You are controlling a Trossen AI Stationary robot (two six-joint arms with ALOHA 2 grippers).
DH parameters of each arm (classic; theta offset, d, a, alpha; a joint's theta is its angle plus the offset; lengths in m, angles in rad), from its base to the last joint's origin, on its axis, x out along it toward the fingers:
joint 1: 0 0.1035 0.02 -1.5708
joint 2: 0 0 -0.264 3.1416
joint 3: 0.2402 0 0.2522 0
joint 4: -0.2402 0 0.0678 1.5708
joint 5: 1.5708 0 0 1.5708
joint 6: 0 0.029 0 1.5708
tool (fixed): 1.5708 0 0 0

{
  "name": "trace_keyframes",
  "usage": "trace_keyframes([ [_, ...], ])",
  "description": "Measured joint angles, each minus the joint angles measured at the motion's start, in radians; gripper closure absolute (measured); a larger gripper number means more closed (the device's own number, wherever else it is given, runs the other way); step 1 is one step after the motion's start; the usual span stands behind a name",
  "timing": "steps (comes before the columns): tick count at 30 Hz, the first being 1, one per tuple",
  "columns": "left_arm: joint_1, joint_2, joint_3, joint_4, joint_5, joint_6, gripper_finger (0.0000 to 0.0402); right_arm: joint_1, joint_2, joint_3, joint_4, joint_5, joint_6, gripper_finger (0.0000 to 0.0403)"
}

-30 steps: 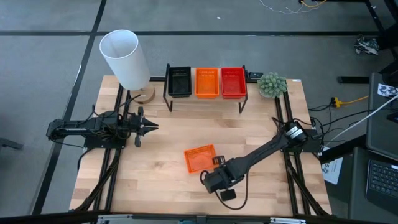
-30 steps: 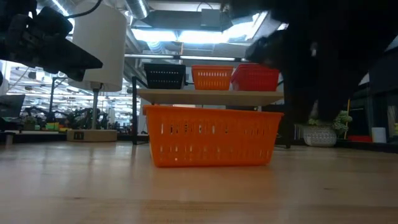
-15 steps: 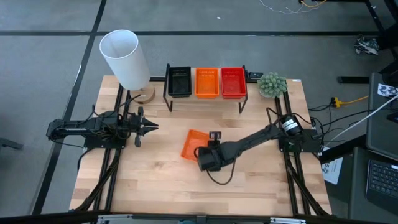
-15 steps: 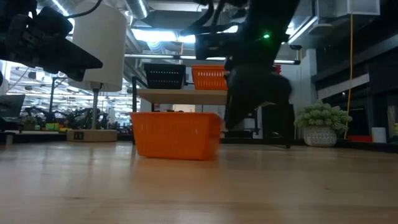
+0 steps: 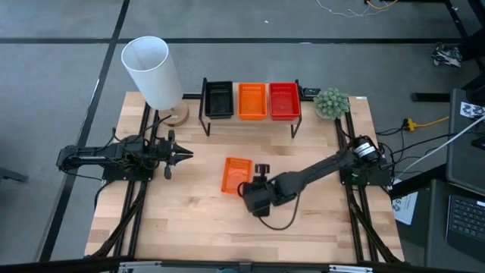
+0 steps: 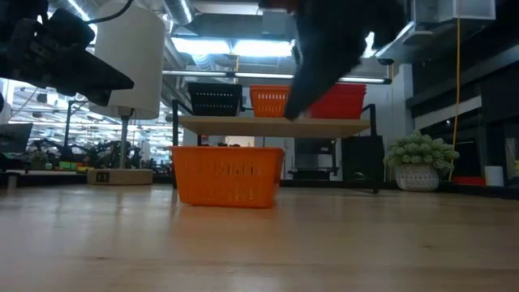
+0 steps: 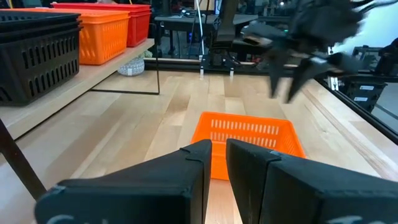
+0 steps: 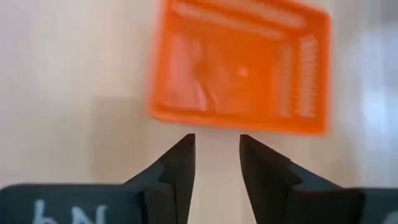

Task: Stack baskets on shelf by color
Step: Stack the orange basket on top of the stacked orange baskets on the shelf

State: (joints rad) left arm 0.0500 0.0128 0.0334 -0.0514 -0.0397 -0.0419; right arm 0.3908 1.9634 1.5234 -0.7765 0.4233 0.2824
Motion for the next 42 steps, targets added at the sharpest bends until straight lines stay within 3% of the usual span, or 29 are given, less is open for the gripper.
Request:
trace_keyframes([
  [6,0.0,0.0,0.0,0.0,0.0,0.0,0.036,0.043,0.01,-0.006,0.259,-0.041,-0.057,0.0277],
  [11,0.0,0.0,0.0,0.0,0.0,0.0,0.036,0.044,0.047,-0.009,0.354,-0.026,-0.067,0.0277],
  [42,0.0,0.0,0.0,0.0,0.0,0.0,0.036,-0.003,0.159,0.01,0.346,-0.024,-0.056,0.0277],
])
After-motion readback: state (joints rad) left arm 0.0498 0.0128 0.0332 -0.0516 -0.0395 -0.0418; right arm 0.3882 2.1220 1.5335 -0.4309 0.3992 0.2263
